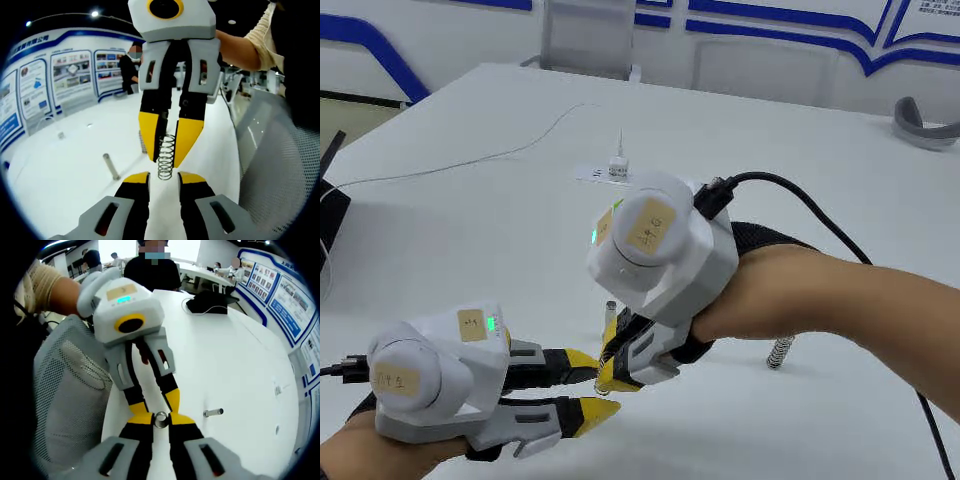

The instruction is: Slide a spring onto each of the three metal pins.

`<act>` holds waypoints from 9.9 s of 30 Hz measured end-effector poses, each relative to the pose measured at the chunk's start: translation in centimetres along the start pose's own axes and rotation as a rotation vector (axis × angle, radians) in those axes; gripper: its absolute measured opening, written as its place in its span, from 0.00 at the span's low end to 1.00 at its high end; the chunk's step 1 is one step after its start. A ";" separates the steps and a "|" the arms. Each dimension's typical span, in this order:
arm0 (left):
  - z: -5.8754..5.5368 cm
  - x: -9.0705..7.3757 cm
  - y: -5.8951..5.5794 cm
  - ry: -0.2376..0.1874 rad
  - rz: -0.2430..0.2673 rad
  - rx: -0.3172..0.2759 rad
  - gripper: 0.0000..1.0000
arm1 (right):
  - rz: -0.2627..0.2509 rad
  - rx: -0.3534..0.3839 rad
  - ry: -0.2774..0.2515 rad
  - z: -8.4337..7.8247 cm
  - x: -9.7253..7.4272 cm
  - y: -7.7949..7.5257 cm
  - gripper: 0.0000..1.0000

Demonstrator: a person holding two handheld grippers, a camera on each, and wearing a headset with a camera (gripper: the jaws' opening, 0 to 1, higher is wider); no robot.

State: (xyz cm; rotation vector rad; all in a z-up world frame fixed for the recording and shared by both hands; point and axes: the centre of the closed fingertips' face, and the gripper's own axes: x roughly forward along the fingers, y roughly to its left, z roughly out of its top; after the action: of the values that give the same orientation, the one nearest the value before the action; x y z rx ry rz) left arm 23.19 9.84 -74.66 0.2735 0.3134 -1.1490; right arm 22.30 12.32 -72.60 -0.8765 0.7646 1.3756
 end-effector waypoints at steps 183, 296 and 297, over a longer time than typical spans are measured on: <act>-2.4 -1.9 2.5 0.017 0.118 -0.152 0.49 | -0.029 0.161 0.119 -3.1 5.7 -9.7 0.19; -1.6 -1.5 3.6 -0.006 0.142 -0.195 0.49 | -0.377 0.524 -0.182 -17.8 -6.8 -7.4 0.56; -1.7 -1.5 3.6 -0.007 0.143 -0.198 0.49 | -0.380 0.532 -0.187 -18.0 -6.9 -7.1 0.56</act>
State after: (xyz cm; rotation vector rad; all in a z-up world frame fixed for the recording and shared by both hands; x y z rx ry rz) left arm 25.75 13.09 -75.45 0.1155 0.3930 -0.9696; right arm 29.76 -6.72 -74.88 -0.4345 0.7261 0.8424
